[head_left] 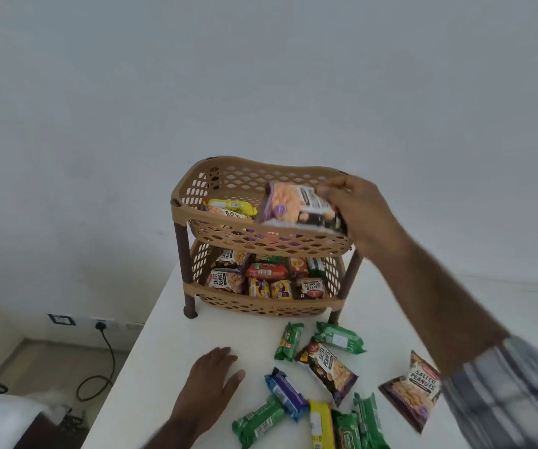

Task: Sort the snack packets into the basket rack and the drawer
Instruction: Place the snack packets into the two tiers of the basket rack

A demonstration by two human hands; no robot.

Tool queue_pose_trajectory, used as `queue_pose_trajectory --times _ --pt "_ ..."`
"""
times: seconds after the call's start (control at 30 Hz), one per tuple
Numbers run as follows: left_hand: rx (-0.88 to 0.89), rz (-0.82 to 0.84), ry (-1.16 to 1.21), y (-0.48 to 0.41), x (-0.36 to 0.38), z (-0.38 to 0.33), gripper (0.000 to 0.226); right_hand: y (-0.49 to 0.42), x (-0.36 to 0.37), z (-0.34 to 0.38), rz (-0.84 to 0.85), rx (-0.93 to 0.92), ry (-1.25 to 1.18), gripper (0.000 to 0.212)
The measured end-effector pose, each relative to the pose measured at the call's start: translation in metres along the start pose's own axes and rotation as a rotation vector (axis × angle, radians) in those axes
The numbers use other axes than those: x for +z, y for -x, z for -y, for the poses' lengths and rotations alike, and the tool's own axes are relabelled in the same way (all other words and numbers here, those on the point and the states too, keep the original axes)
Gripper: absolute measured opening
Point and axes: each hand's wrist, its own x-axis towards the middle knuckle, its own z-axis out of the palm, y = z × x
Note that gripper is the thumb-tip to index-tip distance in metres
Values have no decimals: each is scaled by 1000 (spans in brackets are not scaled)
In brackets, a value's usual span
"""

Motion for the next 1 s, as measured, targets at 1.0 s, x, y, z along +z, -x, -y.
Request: queue_pose_trajectory --times 1.0 --pt "65 75 -251 -21 24 33 62 -213 143 -36 331 -56 1044 39"
